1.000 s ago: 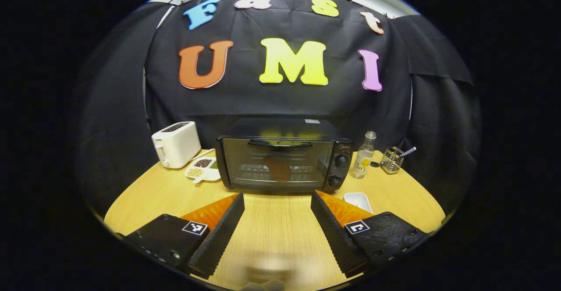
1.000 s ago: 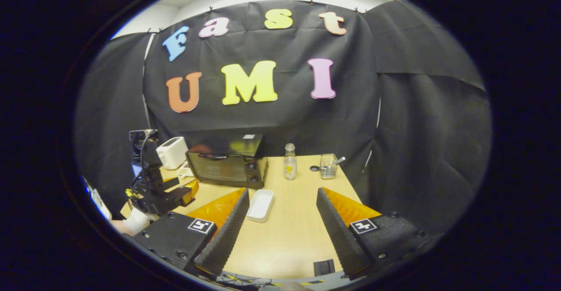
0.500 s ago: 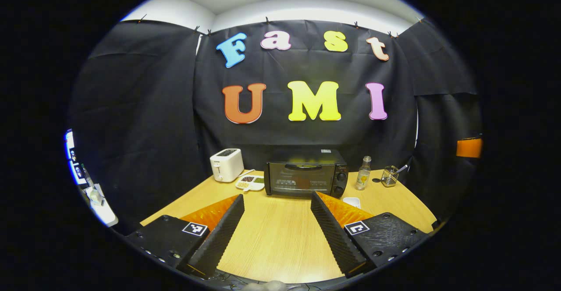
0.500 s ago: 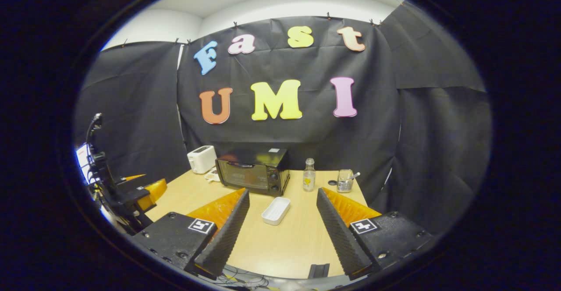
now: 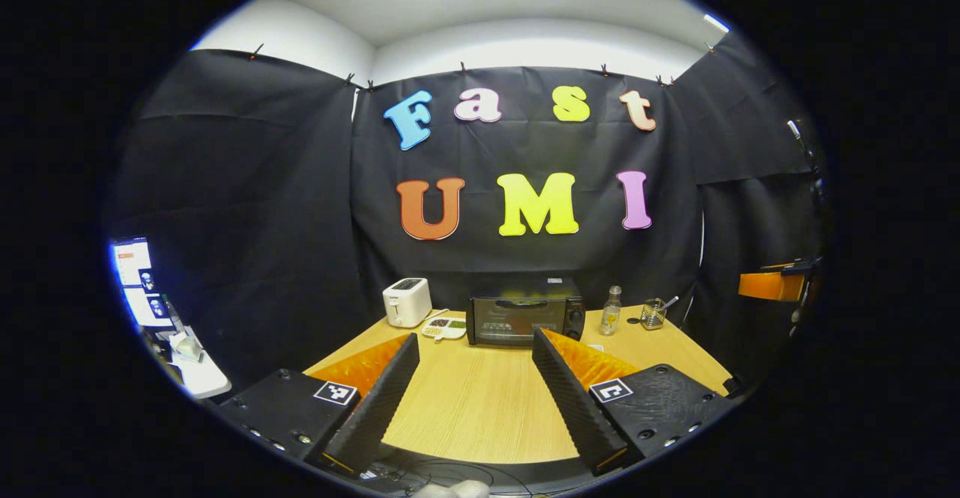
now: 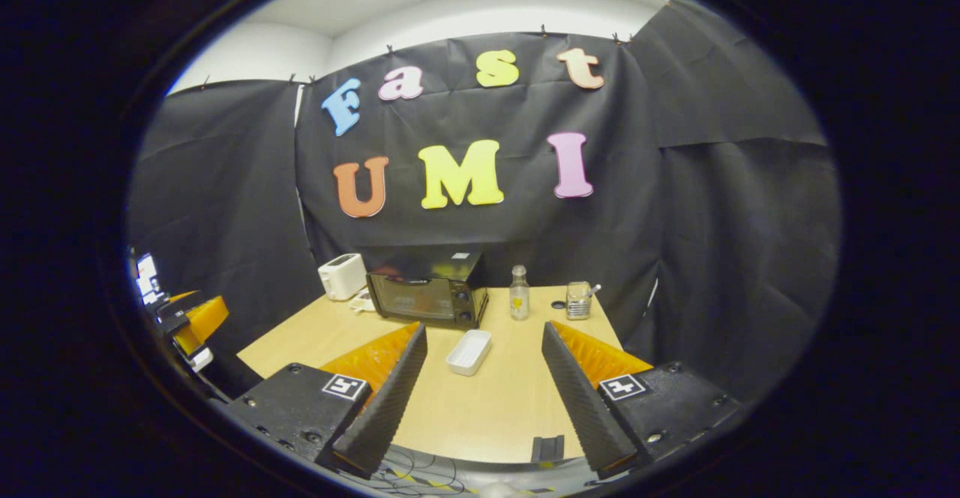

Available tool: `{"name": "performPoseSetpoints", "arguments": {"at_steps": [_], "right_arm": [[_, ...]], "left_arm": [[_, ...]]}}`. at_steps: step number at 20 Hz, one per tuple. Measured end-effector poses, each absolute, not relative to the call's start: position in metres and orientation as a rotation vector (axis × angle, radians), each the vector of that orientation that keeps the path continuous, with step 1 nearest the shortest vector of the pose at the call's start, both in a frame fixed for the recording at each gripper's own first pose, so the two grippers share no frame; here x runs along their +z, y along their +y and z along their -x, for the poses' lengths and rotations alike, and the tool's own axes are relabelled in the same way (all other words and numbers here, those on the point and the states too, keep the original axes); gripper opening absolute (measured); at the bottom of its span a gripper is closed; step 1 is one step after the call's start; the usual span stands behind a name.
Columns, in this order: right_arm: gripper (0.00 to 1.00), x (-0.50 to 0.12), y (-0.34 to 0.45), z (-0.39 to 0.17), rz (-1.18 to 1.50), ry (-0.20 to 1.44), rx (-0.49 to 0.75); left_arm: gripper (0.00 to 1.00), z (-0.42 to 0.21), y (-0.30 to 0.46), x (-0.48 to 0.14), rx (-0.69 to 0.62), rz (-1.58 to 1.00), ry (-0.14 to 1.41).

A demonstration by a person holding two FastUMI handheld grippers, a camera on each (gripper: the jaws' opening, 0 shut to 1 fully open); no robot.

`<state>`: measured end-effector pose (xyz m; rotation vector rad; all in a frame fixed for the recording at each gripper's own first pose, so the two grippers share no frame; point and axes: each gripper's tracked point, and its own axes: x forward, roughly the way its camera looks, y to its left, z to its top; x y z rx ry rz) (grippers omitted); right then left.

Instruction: Open the electric oven with the left hand, put the food in, and close the electric oven.

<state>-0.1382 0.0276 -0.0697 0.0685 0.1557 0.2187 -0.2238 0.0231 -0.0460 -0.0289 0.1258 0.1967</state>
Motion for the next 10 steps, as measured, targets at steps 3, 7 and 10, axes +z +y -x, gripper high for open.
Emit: {"name": "performPoseSetpoints", "arguments": {"at_steps": [3, 7, 10], "right_arm": [[0.98, -0.062, 0.034, 0.141, -0.050, 0.133, 0.198], [0.98, -0.057, 0.047, 0.149, -0.048, 0.125, 0.187], [0.98, -0.054, 0.054, 0.152, -0.044, 0.120, 0.177]], "left_arm": [[0.97, 0.235, 0.042, -0.045, 0.209, 0.052, 0.122], [0.97, 0.246, 0.067, -0.039, 0.221, 0.043, 0.112], [0.97, 0.244, 0.078, -0.033, 0.213, 0.055, 0.091]]}}
